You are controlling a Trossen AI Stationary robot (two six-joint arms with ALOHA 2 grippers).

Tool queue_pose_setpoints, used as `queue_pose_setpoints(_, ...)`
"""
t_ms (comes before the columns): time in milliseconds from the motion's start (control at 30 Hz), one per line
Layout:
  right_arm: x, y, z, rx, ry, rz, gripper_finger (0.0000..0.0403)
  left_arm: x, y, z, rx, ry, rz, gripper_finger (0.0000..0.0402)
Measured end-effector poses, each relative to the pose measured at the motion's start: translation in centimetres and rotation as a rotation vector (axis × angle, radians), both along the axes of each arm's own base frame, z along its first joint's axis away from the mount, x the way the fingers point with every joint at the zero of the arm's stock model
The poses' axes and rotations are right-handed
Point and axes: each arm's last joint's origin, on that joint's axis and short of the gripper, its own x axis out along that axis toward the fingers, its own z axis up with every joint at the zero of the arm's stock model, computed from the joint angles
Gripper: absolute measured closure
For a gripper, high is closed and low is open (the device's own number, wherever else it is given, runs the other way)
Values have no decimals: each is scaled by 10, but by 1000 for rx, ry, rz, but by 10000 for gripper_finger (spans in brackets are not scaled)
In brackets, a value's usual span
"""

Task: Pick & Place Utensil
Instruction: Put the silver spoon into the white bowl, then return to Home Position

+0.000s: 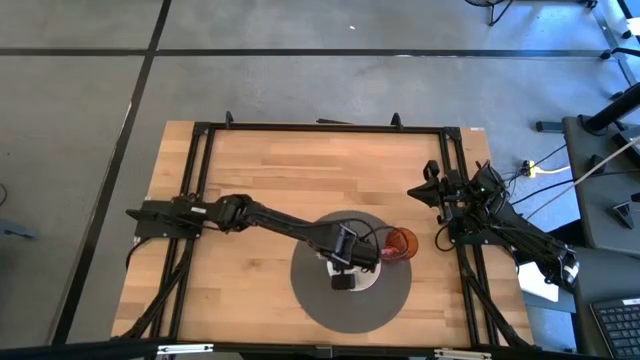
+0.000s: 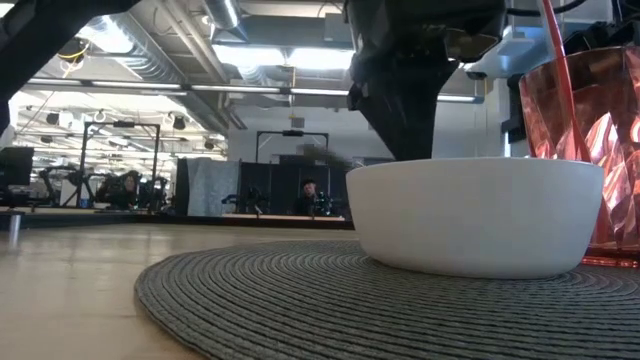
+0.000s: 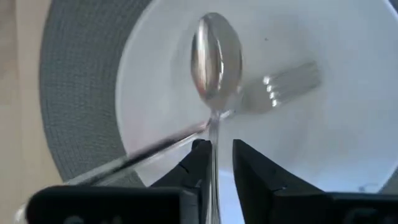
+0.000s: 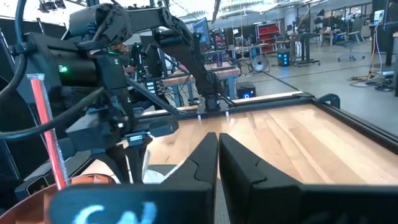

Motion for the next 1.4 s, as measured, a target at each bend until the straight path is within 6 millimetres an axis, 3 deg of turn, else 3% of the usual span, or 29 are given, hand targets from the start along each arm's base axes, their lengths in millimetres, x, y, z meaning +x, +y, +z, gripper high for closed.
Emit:
queue_pose_setpoints(233, 0, 0, 0, 1, 1, 0, 386, -1, 0, 3, -12, 3, -28, 312)
queue_pose_setpoints(367, 0, 0, 0, 0, 1, 0, 386, -15, -3, 36, 50, -37, -89, 311)
queue_pose_setpoints(533, 0, 0, 0, -4, 2, 8, 386, -64, -17, 101, 419, -125, -114, 348)
queue_pose_setpoints(667, 0, 0, 0, -19, -5, 8, 386, -106, -6, 139, 462, -194, -89, 393)
queue_pose_setpoints(767, 0, 0, 1, -33, -8, 7, 386, -141, 2, 148, 443, -267, -103, 398)
queue_pose_setpoints(933, 0, 1, 4, -58, -40, 6, 386, -207, 30, 132, 339, -522, -173, 400)
queue_pose_setpoints(1133, -2, 0, 13, -101, -124, -63, 398, -274, 70, 74, 243, -986, -234, 401)
queue_pose_setpoints(1267, -3, -1, 19, -111, -181, -115, 399, -305, 95, 27, 383, -1009, -47, 399)
queue_pose_setpoints(1400, -3, -1, 20, -113, -189, -121, 400, -326, 111, 3, 463, -1042, 100, 401)
